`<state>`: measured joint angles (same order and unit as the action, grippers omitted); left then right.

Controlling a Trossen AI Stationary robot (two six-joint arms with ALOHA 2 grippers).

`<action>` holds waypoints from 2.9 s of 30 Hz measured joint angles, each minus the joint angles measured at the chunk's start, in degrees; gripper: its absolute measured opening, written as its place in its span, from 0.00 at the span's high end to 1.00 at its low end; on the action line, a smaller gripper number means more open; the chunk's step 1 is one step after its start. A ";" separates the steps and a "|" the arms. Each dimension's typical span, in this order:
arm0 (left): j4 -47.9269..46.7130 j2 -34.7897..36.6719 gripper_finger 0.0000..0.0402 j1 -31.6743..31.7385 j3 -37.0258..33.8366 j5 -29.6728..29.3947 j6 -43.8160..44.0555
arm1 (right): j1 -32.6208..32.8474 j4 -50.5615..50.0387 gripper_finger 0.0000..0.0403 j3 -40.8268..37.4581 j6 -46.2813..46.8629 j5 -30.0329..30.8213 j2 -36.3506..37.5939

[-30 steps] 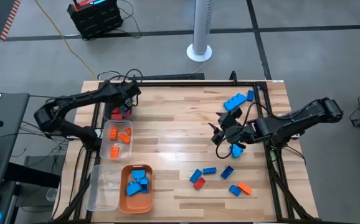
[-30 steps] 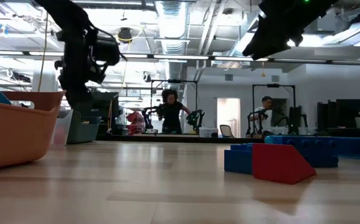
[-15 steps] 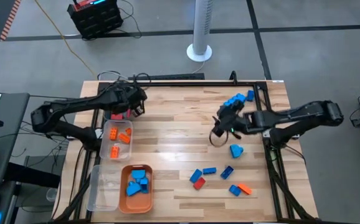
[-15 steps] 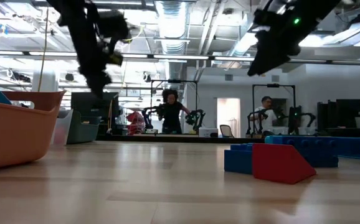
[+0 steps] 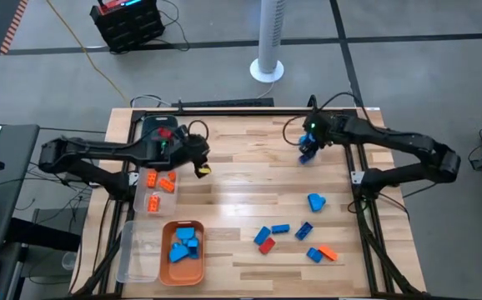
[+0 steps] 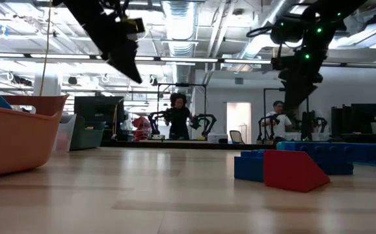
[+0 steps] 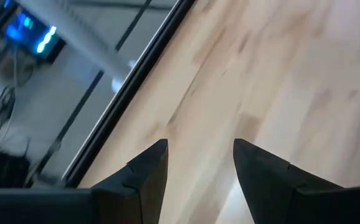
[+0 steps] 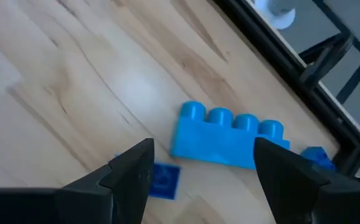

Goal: Sort blocks
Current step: Put the blue game piece into the bottom transparent bin

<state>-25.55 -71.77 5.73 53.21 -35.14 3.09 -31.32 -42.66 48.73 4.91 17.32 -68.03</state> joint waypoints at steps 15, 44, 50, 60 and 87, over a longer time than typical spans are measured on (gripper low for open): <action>0.65 0.00 0.56 -5.08 -1.86 -2.12 -0.52 | 8.81 -13.54 0.30 2.78 -21.64 -2.68 -16.03; -15.26 3.78 0.56 -9.34 -1.91 -2.21 1.31 | 10.17 -14.82 0.34 10.45 -35.83 1.55 -36.33; -17.87 7.08 0.56 -11.70 -1.92 -2.25 3.03 | 10.91 -13.55 0.61 9.57 -32.66 2.50 -36.24; -9.99 15.58 0.56 -17.05 -8.74 -2.32 -0.21 | 20.86 -16.45 0.82 14.78 -16.97 0.46 -30.34; 50.62 2.60 0.42 -21.61 -20.92 12.42 -13.08 | 49.87 70.53 0.74 12.60 -12.91 5.67 -25.17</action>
<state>25.06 -69.17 -15.88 32.29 -22.72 -9.98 18.55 27.87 61.33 -8.00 22.99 -93.20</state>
